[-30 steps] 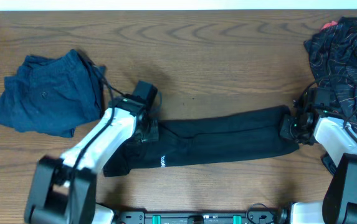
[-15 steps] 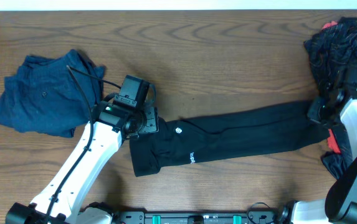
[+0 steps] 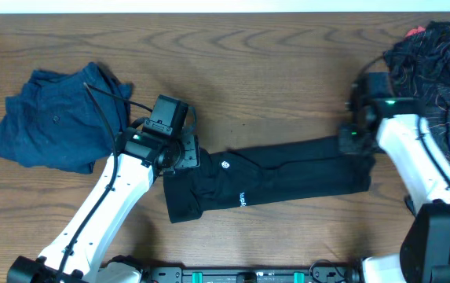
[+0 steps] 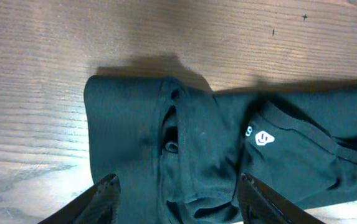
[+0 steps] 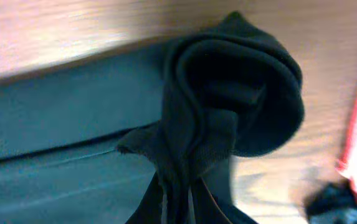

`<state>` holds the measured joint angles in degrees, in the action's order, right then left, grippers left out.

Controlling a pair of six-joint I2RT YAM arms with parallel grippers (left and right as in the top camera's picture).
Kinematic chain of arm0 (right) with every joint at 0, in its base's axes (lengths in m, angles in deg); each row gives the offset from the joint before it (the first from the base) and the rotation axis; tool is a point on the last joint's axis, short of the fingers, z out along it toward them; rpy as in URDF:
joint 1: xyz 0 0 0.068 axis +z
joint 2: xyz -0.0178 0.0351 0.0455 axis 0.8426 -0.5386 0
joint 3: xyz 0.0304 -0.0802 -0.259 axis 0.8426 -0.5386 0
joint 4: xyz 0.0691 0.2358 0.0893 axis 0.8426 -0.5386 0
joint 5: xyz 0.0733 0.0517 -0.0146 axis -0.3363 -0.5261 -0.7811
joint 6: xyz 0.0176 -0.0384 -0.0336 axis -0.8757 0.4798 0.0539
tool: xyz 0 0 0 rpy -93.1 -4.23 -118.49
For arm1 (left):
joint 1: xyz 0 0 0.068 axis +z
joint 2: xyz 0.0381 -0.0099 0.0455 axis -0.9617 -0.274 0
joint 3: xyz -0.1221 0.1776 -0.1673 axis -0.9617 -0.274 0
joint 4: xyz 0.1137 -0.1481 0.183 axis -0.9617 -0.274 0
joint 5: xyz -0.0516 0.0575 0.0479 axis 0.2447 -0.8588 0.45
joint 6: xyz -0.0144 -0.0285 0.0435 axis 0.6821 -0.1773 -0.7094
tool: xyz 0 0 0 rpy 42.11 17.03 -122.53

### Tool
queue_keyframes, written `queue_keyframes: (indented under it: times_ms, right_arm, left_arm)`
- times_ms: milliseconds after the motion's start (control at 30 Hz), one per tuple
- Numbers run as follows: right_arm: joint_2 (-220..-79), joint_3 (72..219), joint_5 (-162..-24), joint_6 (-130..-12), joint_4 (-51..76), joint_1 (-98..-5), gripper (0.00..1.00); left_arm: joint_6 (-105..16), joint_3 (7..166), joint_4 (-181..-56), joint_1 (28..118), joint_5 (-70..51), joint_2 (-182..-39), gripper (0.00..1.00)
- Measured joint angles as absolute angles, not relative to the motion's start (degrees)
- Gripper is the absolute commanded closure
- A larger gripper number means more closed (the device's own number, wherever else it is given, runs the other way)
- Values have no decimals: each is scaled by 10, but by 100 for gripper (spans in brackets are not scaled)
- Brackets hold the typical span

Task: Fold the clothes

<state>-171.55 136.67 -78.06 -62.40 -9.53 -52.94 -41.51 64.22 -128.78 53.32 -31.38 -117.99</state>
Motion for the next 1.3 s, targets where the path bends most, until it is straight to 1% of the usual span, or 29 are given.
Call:
queue_keyframes:
  times_ms: [167, 300, 467, 733, 867, 967, 1100, 1167, 1200, 1300]
  right_arm:
    - [-1715, 1367, -787, -629, -98, -451, 98]
    - [-1716, 1367, -789, -643, -96, -409, 98]
    - [-1718, 1367, -790, -658, -89, -380, 99]
    - [-1741, 1367, -801, -674, -83, -343, 96]
    - [-1757, 1367, -809, -679, -72, -332, 91]
    - [-1759, 1367, -823, -685, -63, -322, 83]
    - [-1759, 1367, -849, -685, -51, -315, 82]
    - [-1759, 1367, -868, -676, -49, -315, 71]
    - [-1759, 1367, -877, -670, -49, -315, 69]
    - [-1759, 1367, -897, -646, -52, -315, 69]
  left_arm:
    - [-415, 642, -1288, 533, -314, -1180, 37]
    - [-415, 637, -1288, 533, -313, -1180, 37]
    - [-415, 635, -1288, 533, -311, -1180, 37]
    - [-415, 635, -1288, 533, -307, -1180, 37]
    - [-415, 635, -1288, 533, -307, -1180, 36]
    - [-415, 635, -1288, 533, -307, -1180, 36]
    - [-415, 634, -1288, 533, -305, -1180, 37]
    - [-415, 634, -1288, 533, -305, -1180, 37]
    - [-415, 634, -1288, 533, -305, -1180, 36]
    - [-415, 634, -1288, 533, -305, -1180, 37]
